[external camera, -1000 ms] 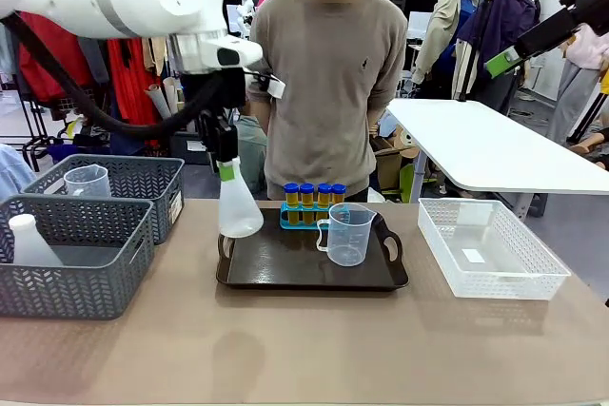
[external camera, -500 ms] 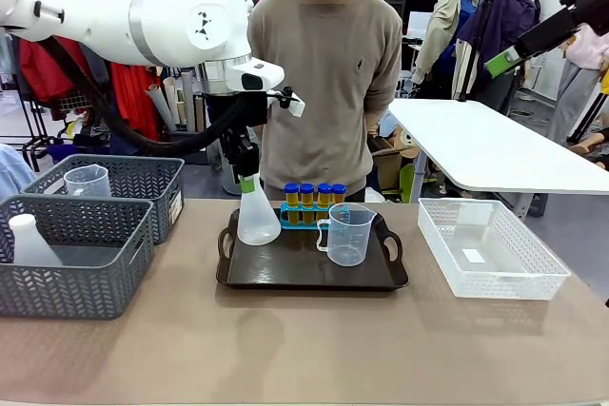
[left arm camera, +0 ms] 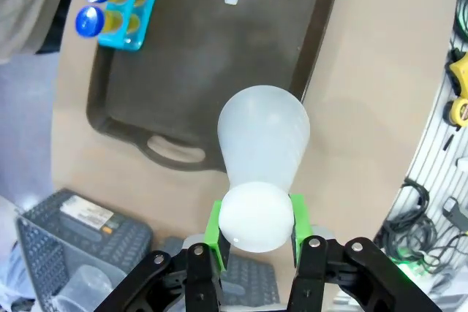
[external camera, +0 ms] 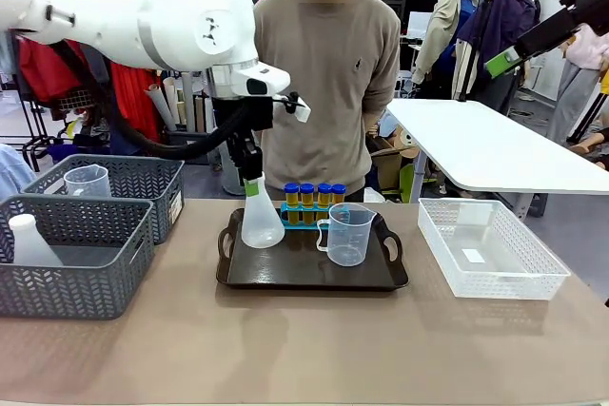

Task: Prepare the laboratory tools.
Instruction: Pick up one Small flask and place it on the Handle tray.

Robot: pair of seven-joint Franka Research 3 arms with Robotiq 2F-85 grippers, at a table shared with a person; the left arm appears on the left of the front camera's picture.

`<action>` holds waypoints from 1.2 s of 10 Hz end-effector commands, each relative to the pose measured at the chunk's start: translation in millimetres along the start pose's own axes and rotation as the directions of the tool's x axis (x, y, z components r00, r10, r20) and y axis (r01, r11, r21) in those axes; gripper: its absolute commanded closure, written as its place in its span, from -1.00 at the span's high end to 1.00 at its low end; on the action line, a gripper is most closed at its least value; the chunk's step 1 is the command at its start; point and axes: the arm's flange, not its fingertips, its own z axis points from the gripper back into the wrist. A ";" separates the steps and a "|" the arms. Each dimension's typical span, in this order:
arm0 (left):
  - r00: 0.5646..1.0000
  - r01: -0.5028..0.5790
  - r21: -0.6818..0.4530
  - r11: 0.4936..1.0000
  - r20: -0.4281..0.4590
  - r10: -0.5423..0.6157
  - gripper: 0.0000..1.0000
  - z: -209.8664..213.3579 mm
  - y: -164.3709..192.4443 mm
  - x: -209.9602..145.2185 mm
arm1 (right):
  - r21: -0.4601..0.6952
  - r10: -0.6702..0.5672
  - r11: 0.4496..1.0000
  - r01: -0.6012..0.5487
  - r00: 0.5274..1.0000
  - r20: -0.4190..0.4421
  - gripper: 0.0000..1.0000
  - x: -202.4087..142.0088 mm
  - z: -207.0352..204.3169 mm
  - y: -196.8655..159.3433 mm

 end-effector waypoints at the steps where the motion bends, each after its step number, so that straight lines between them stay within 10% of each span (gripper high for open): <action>1: 0.996 0.089 0.032 0.996 -0.016 -0.088 -1.00 -16.3 20.0 29.1 | 0.017 0.006 1.000 -0.006 1.000 0.023 1.00 1.5 0.2 -0.4; 12: 0.989 0.115 0.061 0.992 -0.099 -0.108 -1.00 -87.0 48.8 65.4 | 0.017 0.006 1.000 -0.006 1.000 0.023 1.00 1.5 0.2 -0.4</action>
